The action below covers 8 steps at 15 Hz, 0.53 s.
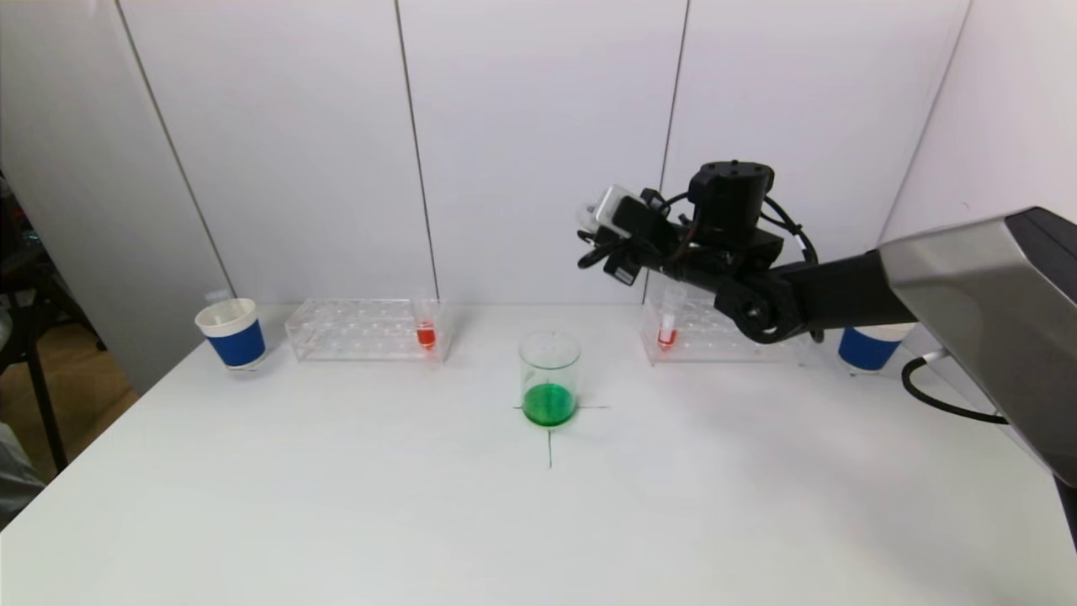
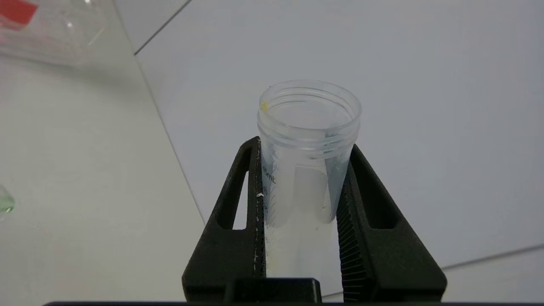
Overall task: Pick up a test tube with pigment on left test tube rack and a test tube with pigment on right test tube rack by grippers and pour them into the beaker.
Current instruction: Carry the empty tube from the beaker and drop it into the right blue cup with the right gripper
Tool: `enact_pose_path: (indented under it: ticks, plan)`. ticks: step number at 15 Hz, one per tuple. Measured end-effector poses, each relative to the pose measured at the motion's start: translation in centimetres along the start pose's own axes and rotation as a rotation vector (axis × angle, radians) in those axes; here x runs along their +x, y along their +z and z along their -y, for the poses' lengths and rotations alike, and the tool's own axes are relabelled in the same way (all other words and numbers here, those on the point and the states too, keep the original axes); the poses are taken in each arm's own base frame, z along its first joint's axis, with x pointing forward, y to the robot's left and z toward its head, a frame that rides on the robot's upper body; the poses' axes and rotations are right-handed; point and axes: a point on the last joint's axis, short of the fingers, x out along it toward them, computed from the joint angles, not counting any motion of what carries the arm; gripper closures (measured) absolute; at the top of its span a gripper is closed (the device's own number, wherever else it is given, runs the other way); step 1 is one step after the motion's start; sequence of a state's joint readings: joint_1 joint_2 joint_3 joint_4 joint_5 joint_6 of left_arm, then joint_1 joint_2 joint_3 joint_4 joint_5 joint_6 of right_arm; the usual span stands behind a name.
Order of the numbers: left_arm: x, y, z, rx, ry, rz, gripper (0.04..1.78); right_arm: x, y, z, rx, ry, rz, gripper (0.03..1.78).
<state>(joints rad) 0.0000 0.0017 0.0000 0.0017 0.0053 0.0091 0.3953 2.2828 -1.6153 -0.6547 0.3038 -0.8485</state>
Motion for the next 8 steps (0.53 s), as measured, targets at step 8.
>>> enact_pose_path:
  ticks: [8]
  plan:
    - [0.0, 0.0, 0.0, 0.000, 0.000, 0.000, 0.06, -1.9, 0.9, 5.3, 0.400, -0.289, -0.087, 1.28]
